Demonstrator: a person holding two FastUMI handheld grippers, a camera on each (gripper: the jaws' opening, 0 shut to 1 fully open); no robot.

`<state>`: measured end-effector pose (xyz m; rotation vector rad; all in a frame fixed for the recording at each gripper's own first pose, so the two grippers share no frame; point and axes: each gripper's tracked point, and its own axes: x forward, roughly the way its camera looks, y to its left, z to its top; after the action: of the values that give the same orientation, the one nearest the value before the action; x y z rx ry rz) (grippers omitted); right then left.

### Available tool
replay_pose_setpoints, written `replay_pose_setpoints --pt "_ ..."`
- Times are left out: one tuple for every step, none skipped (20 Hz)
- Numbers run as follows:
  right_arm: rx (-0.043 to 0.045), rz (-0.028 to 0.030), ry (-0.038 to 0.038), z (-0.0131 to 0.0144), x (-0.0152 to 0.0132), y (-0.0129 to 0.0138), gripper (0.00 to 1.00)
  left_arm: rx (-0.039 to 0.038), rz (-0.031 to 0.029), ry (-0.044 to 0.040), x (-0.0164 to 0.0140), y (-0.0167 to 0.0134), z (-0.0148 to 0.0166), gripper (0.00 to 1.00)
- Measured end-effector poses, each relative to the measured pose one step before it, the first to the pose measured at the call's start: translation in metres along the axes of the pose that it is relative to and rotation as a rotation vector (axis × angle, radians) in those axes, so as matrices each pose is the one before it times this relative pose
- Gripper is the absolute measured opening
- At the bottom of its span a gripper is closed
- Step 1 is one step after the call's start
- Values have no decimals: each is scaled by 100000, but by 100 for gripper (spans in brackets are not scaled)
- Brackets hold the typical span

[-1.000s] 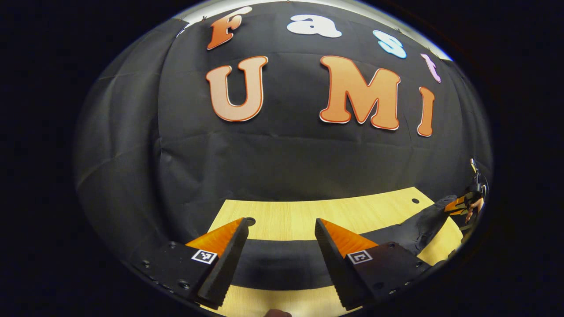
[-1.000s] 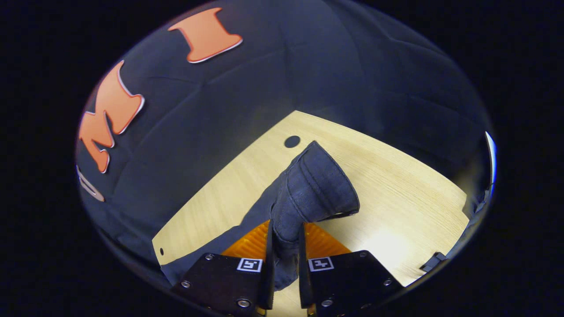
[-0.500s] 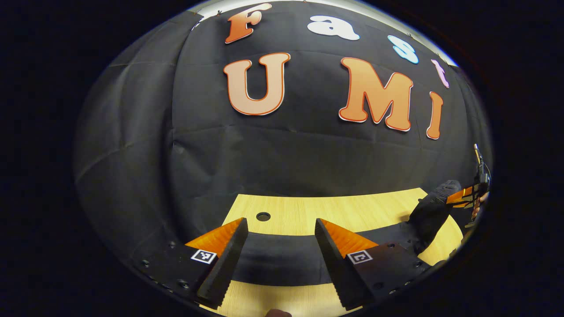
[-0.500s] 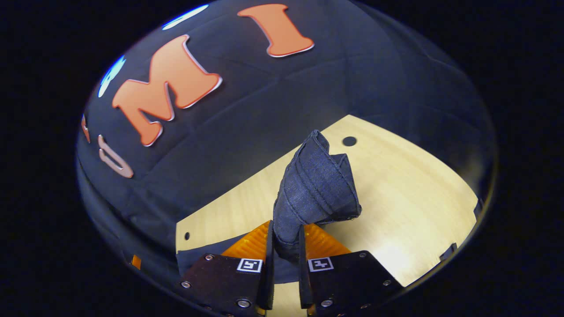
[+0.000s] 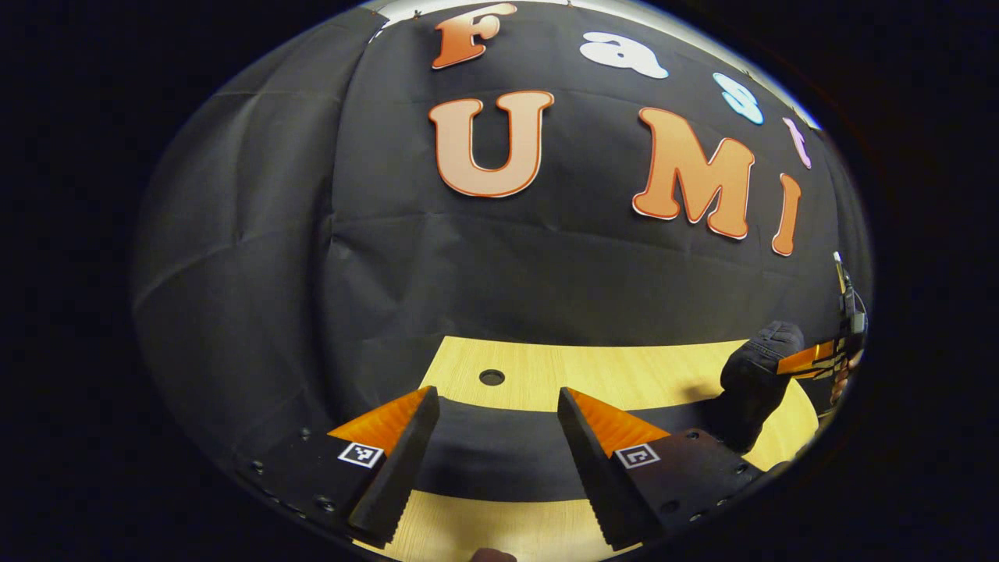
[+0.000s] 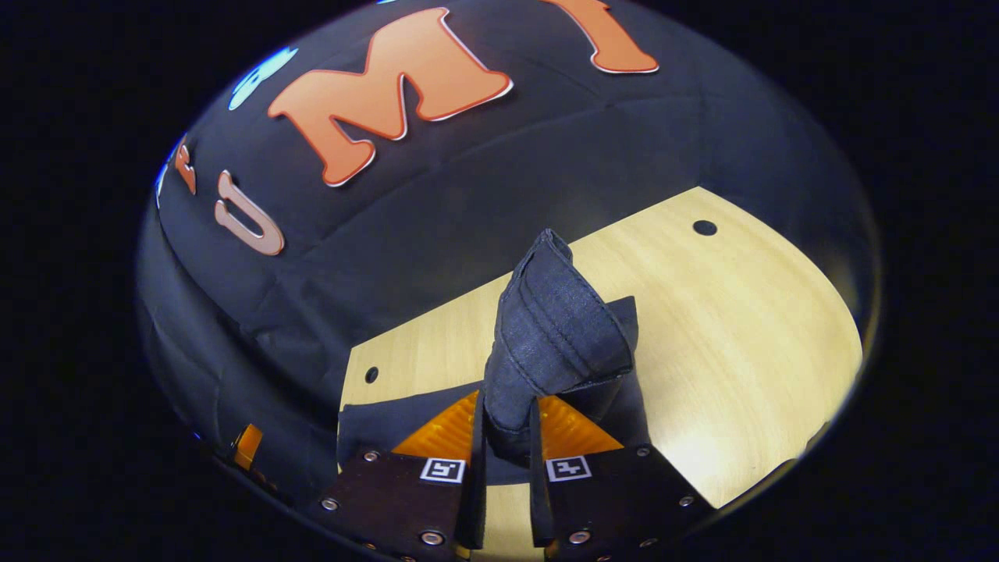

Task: Grasp the waist and the cuffs of the jeans and fold them to make the two legs overlap; first hold the waist and fold one-third of the jeans toward the cuffs, then hold the cuffs and fold the remaining one-third in the same direction to finish folding.

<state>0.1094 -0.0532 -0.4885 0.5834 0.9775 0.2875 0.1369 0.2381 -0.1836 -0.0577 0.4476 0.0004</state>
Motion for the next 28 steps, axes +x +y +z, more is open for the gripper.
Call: replay_pose_setpoints --pt "-916 581 1688 -91 41 86 24 -919 490 771 96 599 -356 92" --pt "-1192 214 864 -11 5 18 24 -720 1044 619 -115 639 -331 92" --pt "-2238 -238 1562 -52 47 -107 24 -857 368 450 208 501 -207 92" --pt "-1859 -407 1559 3 -172 3 24 -466 885 785 168 521 -399 94" --pt "-2627 -239 2188 -100 10 -3 23 -610 533 662 183 508 -212 94" --pt "-2111 -820 1938 -49 -119 -182 24 -599 525 869 136 398 -325 95" --pt "-1382 -1012 1322 11 -14 67 24 -433 574 661 53 433 -202 95" --pt "-1927 -1901 1387 -117 -76 -150 23 -421 42 915 248 245 -339 95" --pt "-2036 -2222 400 -79 60 -131 24 -263 494 908 174 341 -240 95" --pt "-3475 -1681 135 -83 22 -56 24 -422 -38 834 115 157 -258 96" --pt "-4205 -1441 637 -156 144 -273 24 -314 530 1117 146 124 -271 96" --pt "-3519 -65 415 14 9 -49 25 -396 156 969 224 342 -300 96" --pt "-2133 1056 1703 -264 139 170 28 -142 235 656 22 172 -181 96" --pt "-441 2304 2040 -199 -56 277 30 -125 469 268 52 409 -98 96" --pt "-150 1598 915 -366 213 -140 35 -29 469 179 -73 363 61 96" --pt "483 3246 302 66 -122 132 36 -140 536 8 98 443 -134 96" --pt "775 3376 1004 -23 26 304 40 -309 358 266 -11 359 -107 96" --pt "9 1696 -259 242 -283 -243 34 -462 543 629 189 427 -336 96" --pt "-839 -98 -745 153 86 -42 36 -602 79 609 57 320 -186 96" --pt "-497 364 -624 138 -148 32 35 -647 407 759 305 251 -347 96" --pt "-146 -265 -717 -117 107 46 42 -779 387 696 433 318 -247 96" --pt "82 228 -508 167 -83 -32 36 -872 -67 1187 462 101 -268 95" --pt "-11 -609 -1253 167 23 -115 43 -264 618 2243 412 314 -466 96" --pt "-7 -667 -1996 401 -221 -216 44 -598 792 2137 480 392 -583 96" --pt "102 -641 -2272 599 -287 -287 49 -109 1687 2782 518 398 -468 95" --pt "170 -982 -2150 428 -368 -496 53 436 3960 3678 653 787 -644 95" --pt "244 -865 -2166 600 -520 -460 58 255 1136 2076 760 184 -434 95" --pt "177 -1389 -1580 513 -673 -568 69 92 619 2586 881 21 -414 96"
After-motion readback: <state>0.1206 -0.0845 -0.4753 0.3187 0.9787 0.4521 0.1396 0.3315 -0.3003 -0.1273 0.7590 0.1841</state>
